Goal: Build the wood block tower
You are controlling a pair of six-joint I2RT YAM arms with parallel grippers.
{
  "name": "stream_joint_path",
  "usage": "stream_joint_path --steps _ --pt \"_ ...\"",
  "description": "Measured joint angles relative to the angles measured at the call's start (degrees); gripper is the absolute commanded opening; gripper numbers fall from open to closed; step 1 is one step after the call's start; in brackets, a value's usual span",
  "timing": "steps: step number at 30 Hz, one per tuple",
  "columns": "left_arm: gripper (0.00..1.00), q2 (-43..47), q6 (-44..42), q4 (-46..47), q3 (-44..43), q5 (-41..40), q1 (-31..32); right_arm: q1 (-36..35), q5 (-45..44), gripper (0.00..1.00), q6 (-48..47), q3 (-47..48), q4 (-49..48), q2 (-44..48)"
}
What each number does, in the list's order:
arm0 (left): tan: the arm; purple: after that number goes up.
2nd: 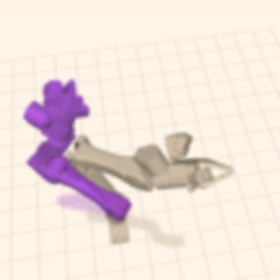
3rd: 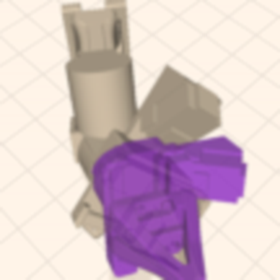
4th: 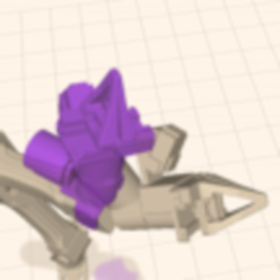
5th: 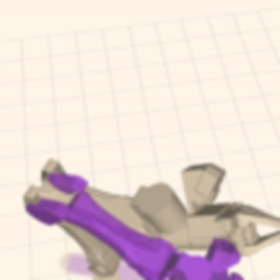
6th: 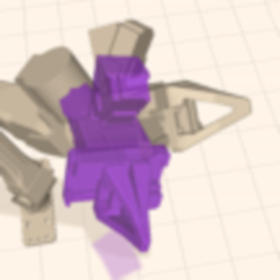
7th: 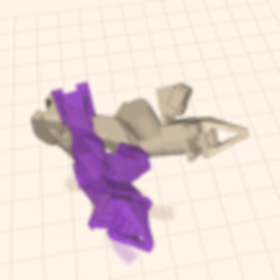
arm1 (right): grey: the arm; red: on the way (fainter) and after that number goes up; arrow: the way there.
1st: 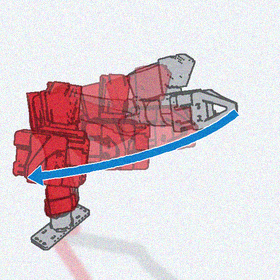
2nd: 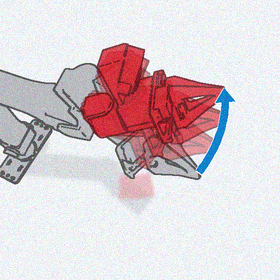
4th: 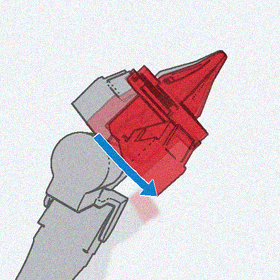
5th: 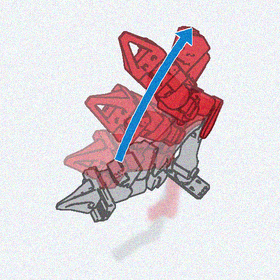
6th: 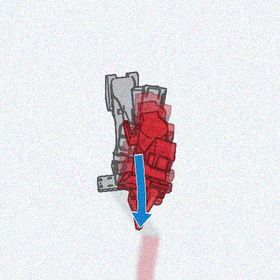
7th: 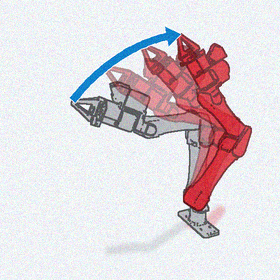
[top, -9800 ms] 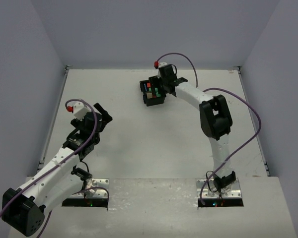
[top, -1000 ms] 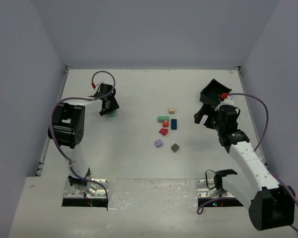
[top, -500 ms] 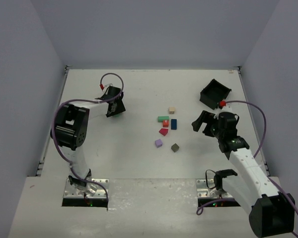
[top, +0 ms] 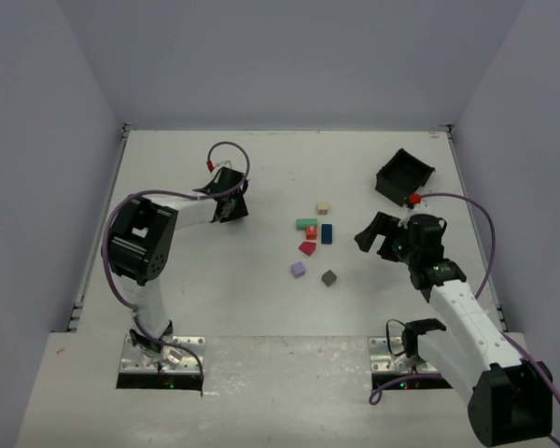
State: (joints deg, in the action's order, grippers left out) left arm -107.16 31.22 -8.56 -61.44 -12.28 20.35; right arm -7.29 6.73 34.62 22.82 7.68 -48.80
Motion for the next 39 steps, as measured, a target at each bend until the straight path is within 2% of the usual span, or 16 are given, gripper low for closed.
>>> stream_joint_path --steps 4,17,20,25,29,30,33,39 --pt "0.14 -0.1 0.47 0.17 0.06 0.9 2.39 0.0 0.45 0.99 0.33 -0.23 -0.54 -0.1" --pt "0.12 -0.65 0.75 0.11 -0.46 3.09 16.79 -0.04 2.25 0.99 0.51 -0.45 -2.11 -3.06" --pt "0.24 -1.29 0.76 0.28 -1.22 3.8 17.22 -0.04 2.42 0.99 0.46 -0.45 -2.13 -3.53" --pt "0.73 -1.37 0.94 -1.92 -3.0 0.52 17.19 -0.11 2.55 0.99 0.23 -0.45 -2.12 -3.85" --pt "0.85 -1.07 1.63 -6.28 -8.07 -4.77 16.44 -0.37 2.68 0.99 -0.08 -0.45 -2.14 -4.26" --pt "0.95 -0.95 1.74 -7.15 -9.64 -5.76 15.73 -0.37 2.66 0.99 -0.12 -0.45 -2.14 -4.41" --pt "1.0 -0.85 2.26 -8.92 -14.19 -7.94 13.32 -0.37 2.62 0.99 -0.18 -0.45 -2.27 -4.97" --pt "1.0 -2.38 2.87 -10.99 -22.71 -9.23 7.21 -0.37 2.57 0.99 -0.39 -0.41 -2.92 -7.74"
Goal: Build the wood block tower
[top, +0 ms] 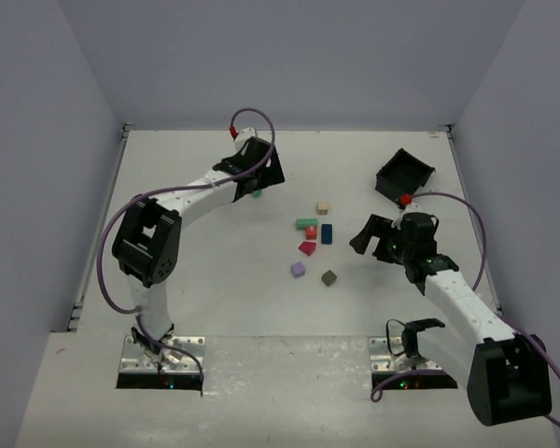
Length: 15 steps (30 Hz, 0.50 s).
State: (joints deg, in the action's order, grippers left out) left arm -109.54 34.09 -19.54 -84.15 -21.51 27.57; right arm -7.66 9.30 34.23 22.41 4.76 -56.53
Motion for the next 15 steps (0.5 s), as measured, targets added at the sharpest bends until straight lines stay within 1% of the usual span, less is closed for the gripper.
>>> stream_joint_path --steps 3,7,10,12,15 --pt "1.0 -5.57 0.38 -0.79 -7.6 0.17 -2.41 0.0 0.0 0.99 -0.06 0.01 0.0 -1.12" --pt "1.0 -17.04 -0.64 -3.15 -20.24 0.08 -4.27 0.0 -0.03 0.99 -0.19 0.01 -0.17 -1.44" --pt "1.0 -25.08 -1.14 -7.48 -28.9 -0.42 -4.38 0.0 -0.19 0.99 -0.19 0.01 -0.25 -1.62" --pt "1.0 -28.34 -1.14 -9.58 -31.51 -0.93 -4.31 0.0 -0.31 0.99 -0.19 0.01 -0.25 -1.83" --pt "1.0 -29.79 -1.29 -12.52 -31.66 -1.76 -4.25 0.0 -0.35 0.99 -0.19 0.01 -0.25 -2.27"
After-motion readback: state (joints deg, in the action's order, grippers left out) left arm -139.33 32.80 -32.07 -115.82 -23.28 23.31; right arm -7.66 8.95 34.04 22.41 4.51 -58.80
